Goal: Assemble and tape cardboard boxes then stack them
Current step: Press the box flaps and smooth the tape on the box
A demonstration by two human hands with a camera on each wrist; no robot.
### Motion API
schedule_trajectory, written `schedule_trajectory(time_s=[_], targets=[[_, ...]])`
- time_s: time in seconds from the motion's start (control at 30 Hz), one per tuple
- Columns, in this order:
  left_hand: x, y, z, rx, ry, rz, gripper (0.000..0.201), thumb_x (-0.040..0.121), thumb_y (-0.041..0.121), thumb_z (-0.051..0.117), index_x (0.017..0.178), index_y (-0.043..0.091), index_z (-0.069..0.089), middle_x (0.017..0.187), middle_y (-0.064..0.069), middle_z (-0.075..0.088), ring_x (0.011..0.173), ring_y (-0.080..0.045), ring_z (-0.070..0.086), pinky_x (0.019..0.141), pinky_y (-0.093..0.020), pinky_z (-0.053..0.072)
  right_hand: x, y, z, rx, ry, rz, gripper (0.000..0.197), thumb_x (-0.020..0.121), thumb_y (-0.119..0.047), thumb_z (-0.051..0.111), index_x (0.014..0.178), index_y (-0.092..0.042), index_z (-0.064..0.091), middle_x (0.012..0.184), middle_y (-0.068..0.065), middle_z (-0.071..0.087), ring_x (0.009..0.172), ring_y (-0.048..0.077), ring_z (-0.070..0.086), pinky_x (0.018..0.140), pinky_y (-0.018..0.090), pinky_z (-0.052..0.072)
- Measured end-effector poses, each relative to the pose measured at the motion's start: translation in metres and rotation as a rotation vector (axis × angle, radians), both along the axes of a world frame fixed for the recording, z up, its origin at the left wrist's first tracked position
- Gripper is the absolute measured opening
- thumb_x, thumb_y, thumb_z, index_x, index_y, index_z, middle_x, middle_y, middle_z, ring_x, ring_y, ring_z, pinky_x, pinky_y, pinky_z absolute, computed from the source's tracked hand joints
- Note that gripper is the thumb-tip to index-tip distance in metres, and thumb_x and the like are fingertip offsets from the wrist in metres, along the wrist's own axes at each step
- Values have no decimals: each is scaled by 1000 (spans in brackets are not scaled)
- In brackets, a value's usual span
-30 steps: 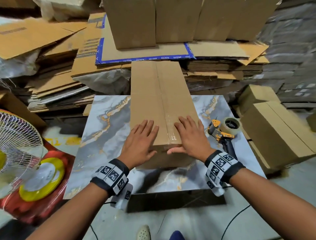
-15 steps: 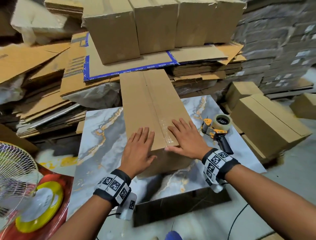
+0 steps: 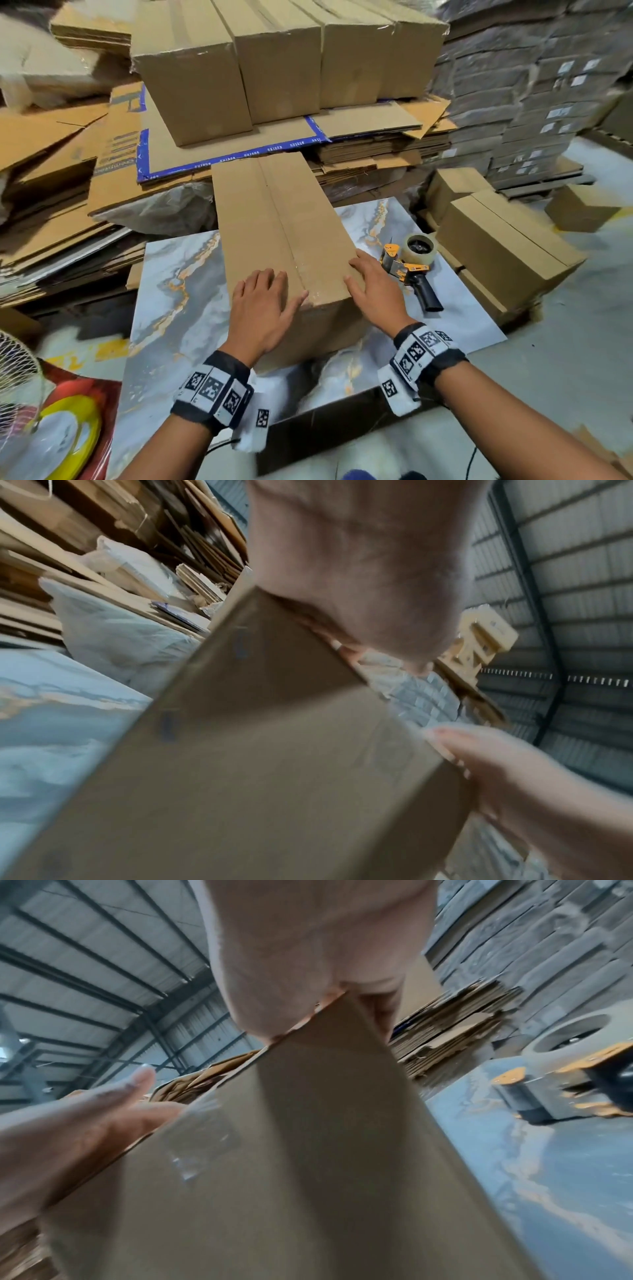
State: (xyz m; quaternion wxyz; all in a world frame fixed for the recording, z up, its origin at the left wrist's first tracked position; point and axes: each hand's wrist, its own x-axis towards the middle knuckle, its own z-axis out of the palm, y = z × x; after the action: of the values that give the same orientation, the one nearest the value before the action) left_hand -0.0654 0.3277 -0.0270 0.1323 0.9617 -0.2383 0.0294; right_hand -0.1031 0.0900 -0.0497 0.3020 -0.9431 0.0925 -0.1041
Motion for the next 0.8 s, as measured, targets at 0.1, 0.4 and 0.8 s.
schedule_trajectory(time_s=[0.1,0.4,0.8], targets=[[7,-23,16,-41,51,62,70,97,67,33,141,15,51,123,-14,58,116,-35,53,99,-44,41,-9,-24,-6,110,-14,69,43,104,-43,48,141,-22,52,153,-3,48,133,18,51,104,40,46],[15,-152,33,-179,32,5,61,99,46,56,144,7,48,147,-24,41,139,-38,36,111,-46,33,-7,-123,-55,431,135,-295,31,105,-28,52,128,-9,62,122,12,67,114,28,61,89,29,41],[19,-184,-9,-19,100,157,73,86,47,45,150,12,43,164,-19,25,152,-36,18,123,-54,17,46,-227,-140,536,567,-453,65,96,-52,58,139,-4,49,131,19,58,119,39,57,87,37,49]])
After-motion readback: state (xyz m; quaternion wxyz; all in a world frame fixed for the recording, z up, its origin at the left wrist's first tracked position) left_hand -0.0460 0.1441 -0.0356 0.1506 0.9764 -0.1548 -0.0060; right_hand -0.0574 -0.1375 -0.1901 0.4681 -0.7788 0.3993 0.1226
